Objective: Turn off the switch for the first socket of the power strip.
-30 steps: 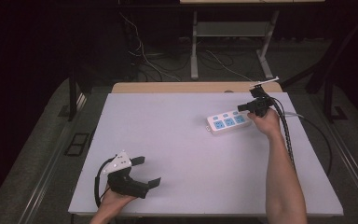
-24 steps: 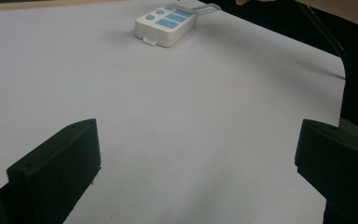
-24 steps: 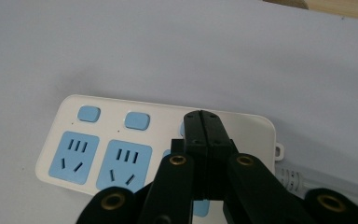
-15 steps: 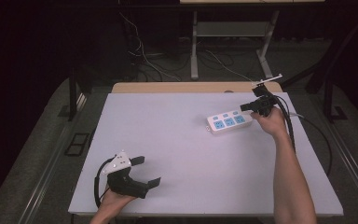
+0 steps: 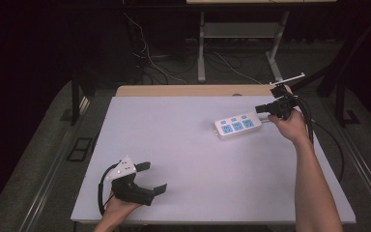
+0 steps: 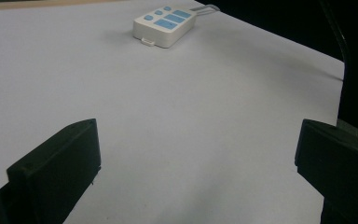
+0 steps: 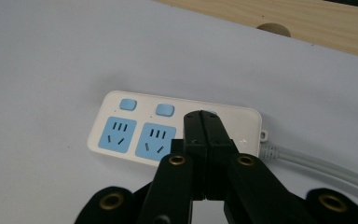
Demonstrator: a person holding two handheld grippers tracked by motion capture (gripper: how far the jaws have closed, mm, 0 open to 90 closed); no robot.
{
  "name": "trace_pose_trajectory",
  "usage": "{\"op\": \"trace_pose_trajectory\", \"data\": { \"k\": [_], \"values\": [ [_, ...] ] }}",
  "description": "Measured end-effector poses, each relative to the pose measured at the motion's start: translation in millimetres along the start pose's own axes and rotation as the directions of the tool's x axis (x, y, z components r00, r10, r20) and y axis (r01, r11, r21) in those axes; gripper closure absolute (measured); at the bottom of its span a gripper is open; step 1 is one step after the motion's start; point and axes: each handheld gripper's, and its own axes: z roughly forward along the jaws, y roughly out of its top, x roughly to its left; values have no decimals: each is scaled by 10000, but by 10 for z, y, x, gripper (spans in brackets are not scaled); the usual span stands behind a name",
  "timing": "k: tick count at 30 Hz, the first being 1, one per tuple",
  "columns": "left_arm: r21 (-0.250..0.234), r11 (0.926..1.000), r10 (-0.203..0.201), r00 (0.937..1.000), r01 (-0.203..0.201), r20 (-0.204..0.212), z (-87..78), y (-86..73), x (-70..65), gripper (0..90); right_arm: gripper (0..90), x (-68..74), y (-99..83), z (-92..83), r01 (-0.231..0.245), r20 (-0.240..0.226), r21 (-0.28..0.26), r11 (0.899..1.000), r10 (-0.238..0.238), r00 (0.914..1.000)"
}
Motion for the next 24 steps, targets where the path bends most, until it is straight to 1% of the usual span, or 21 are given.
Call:
{"op": "trace_pose_trajectory", "data": {
  "k": [4, 6, 11, 13, 16, 19, 22, 23, 24],
  "values": [
    [-20, 10000, 9, 10000, -9, -4, 1, 2, -7, 0, 896, 67, -21, -86, 199, 18, -40, 9998, -199, 9998],
    [-28, 10000, 12, 10000, -12, 3, 1, 2, -6, 0, 886, 105, -42, -129, 282, -56, -123, 9995, -283, 9996],
    [-45, 10000, 7, 10000, -8, -1, 1, 4, -4, 0, 776, 184, -106, -238, 291, -130, -252, 9993, -294, 9995],
    [-118, 9999, -21, 10000, 21, 3, -3, 5, -6, 0, 702, 206, -136, -287, 173, -240, -377, 9991, -182, 9995],
    [-153, 9999, -37, 10000, 37, -18, -3, 7, -6, 0, 607, 235, -184, -362, 71, -228, -586, 9983, -84, 9997],
    [-125, 9999, -22, 10000, 22, -21, 1, 6, -8, 0, 484, 260, -233, -436, -127, -261, -858, 9962, 105, 9996],
    [-113, 9999, -30, 10000, 30, -30, 6, 5, -11, 0, 347, 289, -293, -493, -241, -125, -1167, 9929, 228, 9997],
    [-104, 9999, -30, 10000, 30, -35, 7, 5, -12, 0, 289, 297, -316, -505, -236, -110, -1230, 9921, 224, 9997],
    [-108, 9999, -31, 10000, 31, -41, 8, 4, -12, 0, 211, 304, -342, -515, -261, -153, -1274, 9915, 244, 9996]
  ]
}}
